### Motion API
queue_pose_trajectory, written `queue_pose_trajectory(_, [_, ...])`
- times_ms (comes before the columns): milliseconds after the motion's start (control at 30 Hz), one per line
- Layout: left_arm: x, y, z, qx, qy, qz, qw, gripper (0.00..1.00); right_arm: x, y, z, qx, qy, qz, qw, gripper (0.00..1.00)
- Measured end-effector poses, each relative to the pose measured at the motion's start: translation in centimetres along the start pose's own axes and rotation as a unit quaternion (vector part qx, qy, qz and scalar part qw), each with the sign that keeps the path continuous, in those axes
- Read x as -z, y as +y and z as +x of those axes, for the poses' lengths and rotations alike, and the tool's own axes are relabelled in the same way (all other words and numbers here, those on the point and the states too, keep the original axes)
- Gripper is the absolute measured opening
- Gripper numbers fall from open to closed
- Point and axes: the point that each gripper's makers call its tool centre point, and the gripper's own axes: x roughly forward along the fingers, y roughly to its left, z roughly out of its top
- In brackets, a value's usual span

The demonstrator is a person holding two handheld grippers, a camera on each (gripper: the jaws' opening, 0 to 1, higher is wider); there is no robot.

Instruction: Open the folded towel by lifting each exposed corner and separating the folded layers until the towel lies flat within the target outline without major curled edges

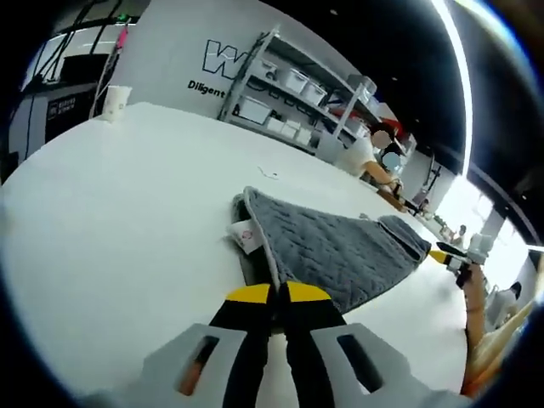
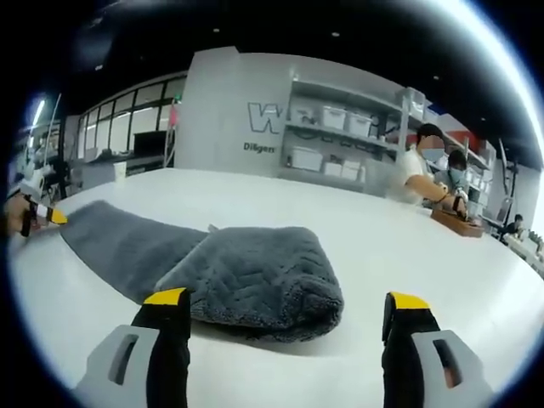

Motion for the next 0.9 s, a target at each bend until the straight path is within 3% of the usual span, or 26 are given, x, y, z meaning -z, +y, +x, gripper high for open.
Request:
queue_pose_trajectory(267, [0.1,0.2,-0.1,-0.009,0.004,0.015,0.9998,0.03,0.2,0.3,0.1,-0.006,0.004,-0.002,1.0,0.94])
queue_pose_trajectory(567, [0.4,0.2,-0.6,-0.011,0.017,0.06,0.998,0.02,0.3,0.4,0.0,-0.008,0.008,-0.002,0.9999,0.94])
queue_pose_trajectory(900, [0.0,1.4,-1.4,-0.031,0.018,0.061,0.9975,0.02,0.2,0.2,0.0,-0.009,0.007,-0.002,0.9999,0.93])
